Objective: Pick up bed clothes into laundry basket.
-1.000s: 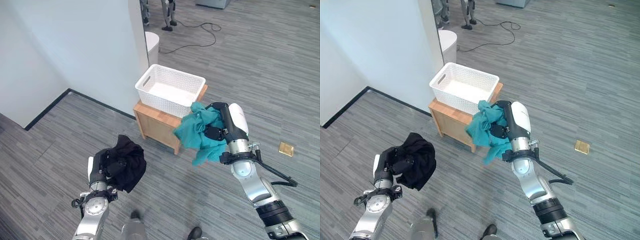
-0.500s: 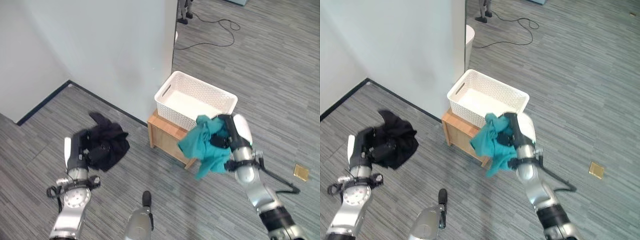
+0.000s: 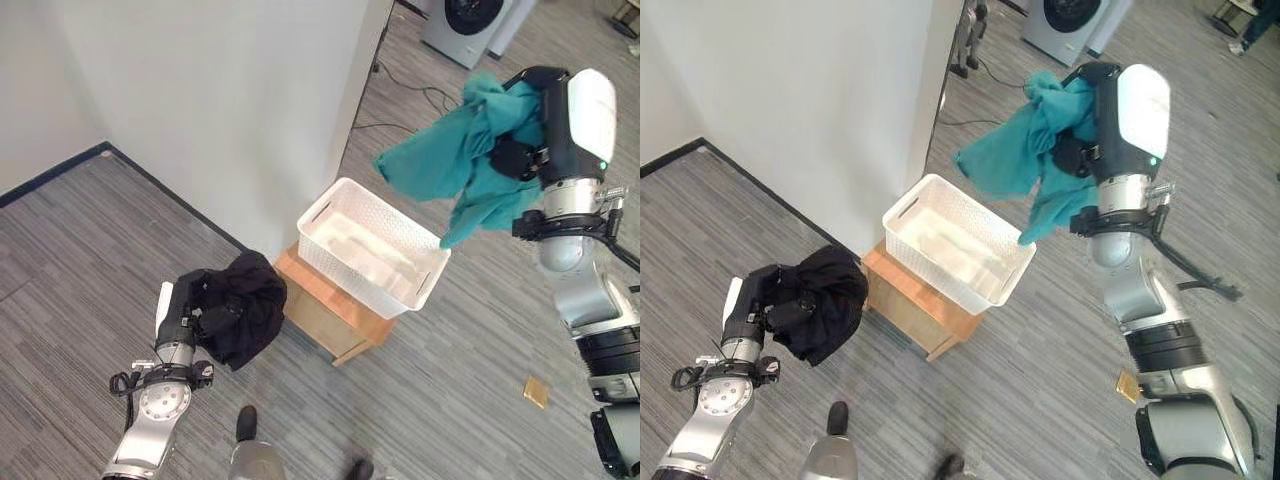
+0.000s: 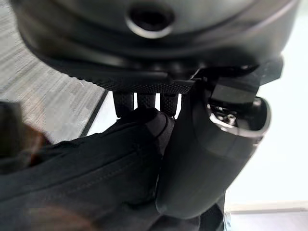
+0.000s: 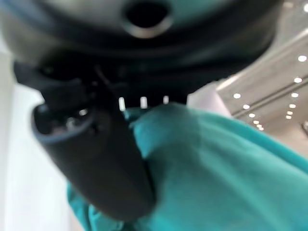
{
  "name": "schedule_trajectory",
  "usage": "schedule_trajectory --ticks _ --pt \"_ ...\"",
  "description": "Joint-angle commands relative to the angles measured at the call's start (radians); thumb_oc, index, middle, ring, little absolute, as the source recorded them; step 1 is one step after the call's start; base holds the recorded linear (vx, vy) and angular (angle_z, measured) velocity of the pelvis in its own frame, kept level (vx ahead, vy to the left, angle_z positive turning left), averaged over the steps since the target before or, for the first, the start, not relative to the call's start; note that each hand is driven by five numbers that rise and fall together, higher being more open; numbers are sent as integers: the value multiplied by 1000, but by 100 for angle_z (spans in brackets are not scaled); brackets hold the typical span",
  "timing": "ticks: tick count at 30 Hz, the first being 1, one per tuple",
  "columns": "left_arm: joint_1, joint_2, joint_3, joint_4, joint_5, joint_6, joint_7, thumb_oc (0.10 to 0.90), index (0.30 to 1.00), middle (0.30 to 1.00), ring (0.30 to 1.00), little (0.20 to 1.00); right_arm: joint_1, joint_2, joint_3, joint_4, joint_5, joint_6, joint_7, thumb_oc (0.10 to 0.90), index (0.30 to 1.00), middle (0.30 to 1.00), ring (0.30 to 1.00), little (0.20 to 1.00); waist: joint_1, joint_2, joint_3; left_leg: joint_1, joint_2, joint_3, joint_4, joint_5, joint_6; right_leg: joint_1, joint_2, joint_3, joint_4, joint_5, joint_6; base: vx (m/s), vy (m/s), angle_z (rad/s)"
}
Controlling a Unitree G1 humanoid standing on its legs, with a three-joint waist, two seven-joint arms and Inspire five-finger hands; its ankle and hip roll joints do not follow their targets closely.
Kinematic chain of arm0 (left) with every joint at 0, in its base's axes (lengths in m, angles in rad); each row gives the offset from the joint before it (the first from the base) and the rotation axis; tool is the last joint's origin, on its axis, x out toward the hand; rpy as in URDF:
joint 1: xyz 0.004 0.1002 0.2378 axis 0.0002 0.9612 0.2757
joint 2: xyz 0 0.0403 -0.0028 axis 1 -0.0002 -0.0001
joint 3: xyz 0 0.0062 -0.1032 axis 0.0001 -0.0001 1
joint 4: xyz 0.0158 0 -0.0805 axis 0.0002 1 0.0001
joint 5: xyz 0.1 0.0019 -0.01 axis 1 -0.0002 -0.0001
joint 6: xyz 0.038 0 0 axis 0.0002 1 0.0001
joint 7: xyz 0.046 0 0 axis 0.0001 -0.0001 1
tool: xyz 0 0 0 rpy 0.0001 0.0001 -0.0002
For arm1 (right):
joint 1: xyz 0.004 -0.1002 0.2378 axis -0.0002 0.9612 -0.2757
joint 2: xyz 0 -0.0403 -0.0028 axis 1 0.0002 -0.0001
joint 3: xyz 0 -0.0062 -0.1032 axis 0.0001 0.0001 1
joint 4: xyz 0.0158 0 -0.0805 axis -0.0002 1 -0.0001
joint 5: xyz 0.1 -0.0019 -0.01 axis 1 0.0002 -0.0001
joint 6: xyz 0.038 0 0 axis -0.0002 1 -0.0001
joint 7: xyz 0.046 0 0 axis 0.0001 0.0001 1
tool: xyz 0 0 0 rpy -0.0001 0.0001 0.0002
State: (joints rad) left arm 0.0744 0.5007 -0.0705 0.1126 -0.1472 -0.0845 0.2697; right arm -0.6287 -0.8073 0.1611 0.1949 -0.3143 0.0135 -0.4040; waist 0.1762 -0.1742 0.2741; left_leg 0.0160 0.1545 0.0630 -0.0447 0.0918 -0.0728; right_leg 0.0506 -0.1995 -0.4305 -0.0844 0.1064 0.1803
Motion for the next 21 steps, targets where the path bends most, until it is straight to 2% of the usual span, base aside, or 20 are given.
schedule_trajectory --ticks 1,3,4,9,12,14,21 --pt "-31 56 3 -121 13 -119 -10 400 300 300 300 300 -190 -79 20 71 17 -17 -51 400 300 300 300 300 77 -39 -91 24 -1 28 -33 -78 -21 -3 -60 -19 57 33 72 21 -44 69" --pt "4 36 13 -124 7 -122 -15 400 300 300 300 300 -225 -79 71 140 29 -17 -32 400 300 300 300 300 95 -63 -109 30 -12 26 -36 -89 -22 20 -62 -31 41 78 80 132 -27 16" --pt "16 30 17 -126 5 -120 -15 400 300 300 300 300 -228 -73 79 156 35 -18 -27 400 300 300 300 300 99 -66 -113 31 -13 24 -37 -91 -23 26 -63 -38 37 86 81 164 -18 -3" --pt "48 15 29 -117 -14 -126 -17 400 300 300 300 300 -235 -55 113 243 51 -18 -8 400 300 300 300 300 122 -74 -108 25 -21 2 -39 -95 -28 43 -60 -68 22 87 81 80 -5 9" --pt "65 12 39 -109 -41 -130 -16 400 300 300 300 300 -266 -56 164 326 29 -7 2 400 300 300 300 300 150 -81 -92 1 -19 -20 -40 -87 -37 46 -52 -96 14 77 79 45 -28 18" --pt "69 9 39 -92 -63 -132 -14 400 300 300 300 300 -280 -49 194 418 25 6 7 400 300 300 300 300 175 -85 -77 -27 -16 -37 -43 -77 -44 41 -48 -117 9 62 77 27 -29 38" --pt "98 6 55 -67 -94 -137 -15 400 300 300 300 300 -288 8 225 563 62 6 13 400 300 300 300 300 207 -70 -48 -100 -8 -66 -43 -54 -56 7 -39 -142 -1 31 68 -6 -14 17"
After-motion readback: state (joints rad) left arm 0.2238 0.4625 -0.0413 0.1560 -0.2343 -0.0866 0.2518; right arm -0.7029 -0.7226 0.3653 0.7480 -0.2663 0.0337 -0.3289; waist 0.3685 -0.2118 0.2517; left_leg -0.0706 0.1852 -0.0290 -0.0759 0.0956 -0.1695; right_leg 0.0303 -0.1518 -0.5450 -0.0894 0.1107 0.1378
